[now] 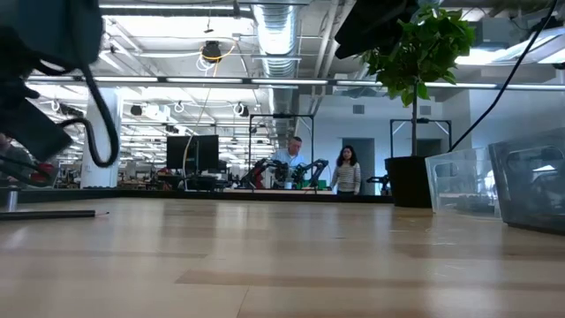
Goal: Sort pens & pencils
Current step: Put the black pencil into the black transparent bin
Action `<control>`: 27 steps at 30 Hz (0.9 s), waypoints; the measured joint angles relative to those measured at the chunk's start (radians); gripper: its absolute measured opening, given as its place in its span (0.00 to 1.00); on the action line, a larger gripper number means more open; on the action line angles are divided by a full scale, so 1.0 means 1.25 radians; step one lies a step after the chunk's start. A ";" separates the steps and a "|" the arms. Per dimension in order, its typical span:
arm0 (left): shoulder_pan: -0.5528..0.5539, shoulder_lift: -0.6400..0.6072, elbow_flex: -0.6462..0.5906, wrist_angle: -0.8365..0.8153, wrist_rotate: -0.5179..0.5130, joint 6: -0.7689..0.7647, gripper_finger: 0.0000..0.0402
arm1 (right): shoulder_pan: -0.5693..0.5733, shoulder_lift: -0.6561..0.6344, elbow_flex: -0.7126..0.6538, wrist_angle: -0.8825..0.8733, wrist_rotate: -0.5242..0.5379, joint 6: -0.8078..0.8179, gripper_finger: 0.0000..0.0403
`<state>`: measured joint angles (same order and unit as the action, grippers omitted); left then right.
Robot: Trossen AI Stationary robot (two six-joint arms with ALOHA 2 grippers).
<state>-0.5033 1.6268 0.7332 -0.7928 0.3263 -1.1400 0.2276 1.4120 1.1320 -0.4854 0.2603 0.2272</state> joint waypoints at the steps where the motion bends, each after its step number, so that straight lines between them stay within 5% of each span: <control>1: 0.010 0.011 0.002 -0.003 0.010 0.022 0.05 | 0.000 0.000 0.000 0.000 0.000 0.000 0.52; 11: 0.126 0.050 0.027 -0.010 0.043 0.257 0.03 | 0.001 0.000 0.000 -0.020 -0.049 0.062 0.52; 21: 0.216 0.049 0.086 0.035 -0.079 0.431 0.01 | 0.001 0.000 -0.001 -0.099 -0.071 0.154 0.52; 27: 0.253 0.049 0.104 0.191 -0.196 0.533 0.01 | 0.001 0.000 -0.001 -0.118 -0.100 0.210 0.52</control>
<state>-0.1865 1.6878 0.8635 -0.5545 0.0810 -0.4738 0.2287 1.4120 1.1313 -0.6330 0.1359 0.4901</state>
